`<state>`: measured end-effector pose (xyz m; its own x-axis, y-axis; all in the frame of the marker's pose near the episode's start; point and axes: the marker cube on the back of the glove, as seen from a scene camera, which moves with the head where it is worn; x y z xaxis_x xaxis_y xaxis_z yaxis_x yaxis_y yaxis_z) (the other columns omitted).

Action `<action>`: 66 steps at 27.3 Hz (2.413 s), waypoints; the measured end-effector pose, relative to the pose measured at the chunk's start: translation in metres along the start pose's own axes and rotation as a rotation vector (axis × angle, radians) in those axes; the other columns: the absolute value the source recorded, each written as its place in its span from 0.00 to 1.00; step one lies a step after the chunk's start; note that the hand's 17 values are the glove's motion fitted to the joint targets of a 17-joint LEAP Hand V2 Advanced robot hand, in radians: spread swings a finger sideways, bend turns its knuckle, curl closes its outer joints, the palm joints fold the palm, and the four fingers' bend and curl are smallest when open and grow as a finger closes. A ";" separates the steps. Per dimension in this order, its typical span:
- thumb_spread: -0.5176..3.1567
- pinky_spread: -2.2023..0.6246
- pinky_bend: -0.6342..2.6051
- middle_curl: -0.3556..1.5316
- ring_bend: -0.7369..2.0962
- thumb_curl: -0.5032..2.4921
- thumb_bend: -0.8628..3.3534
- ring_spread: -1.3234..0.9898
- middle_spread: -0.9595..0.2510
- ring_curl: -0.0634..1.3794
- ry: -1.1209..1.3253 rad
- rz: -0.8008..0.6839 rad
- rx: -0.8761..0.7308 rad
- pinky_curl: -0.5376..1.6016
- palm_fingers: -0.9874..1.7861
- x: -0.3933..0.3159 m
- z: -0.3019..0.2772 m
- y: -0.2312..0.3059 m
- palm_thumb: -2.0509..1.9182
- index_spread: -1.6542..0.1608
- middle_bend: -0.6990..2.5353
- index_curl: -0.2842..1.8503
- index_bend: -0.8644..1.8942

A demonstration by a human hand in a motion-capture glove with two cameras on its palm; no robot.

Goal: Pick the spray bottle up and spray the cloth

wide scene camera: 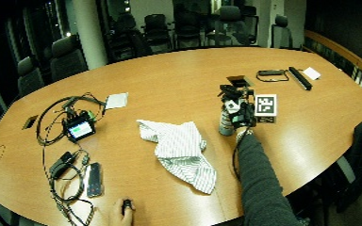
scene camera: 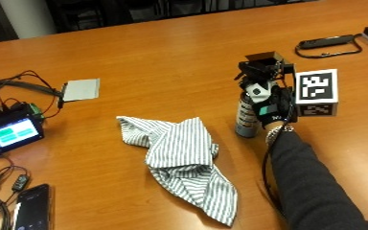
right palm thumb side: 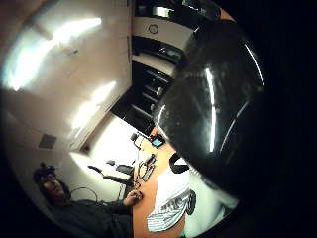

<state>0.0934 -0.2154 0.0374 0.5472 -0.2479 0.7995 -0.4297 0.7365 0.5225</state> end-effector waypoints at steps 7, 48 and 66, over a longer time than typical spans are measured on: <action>0.32 0.70 0.33 0.44 0.43 0.37 0.20 0.49 0.62 0.34 -0.049 -0.046 -0.178 0.43 0.84 -0.034 -0.005 -0.003 0.75 0.75 0.33 0.36 0.39; 0.29 0.69 0.34 0.44 0.45 0.41 0.20 0.50 0.62 0.34 1.170 -0.121 -1.271 0.43 0.84 -0.105 0.058 0.045 0.74 0.75 0.34 0.40 0.40; 0.28 0.69 0.34 0.44 0.45 0.42 0.20 0.49 0.62 0.34 0.789 -0.148 -1.190 0.43 0.84 -0.121 0.070 0.055 0.74 0.75 0.34 0.40 0.40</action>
<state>-0.0465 -0.1885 -0.0096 0.9504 -0.2503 0.1846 0.2954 0.9122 -0.2840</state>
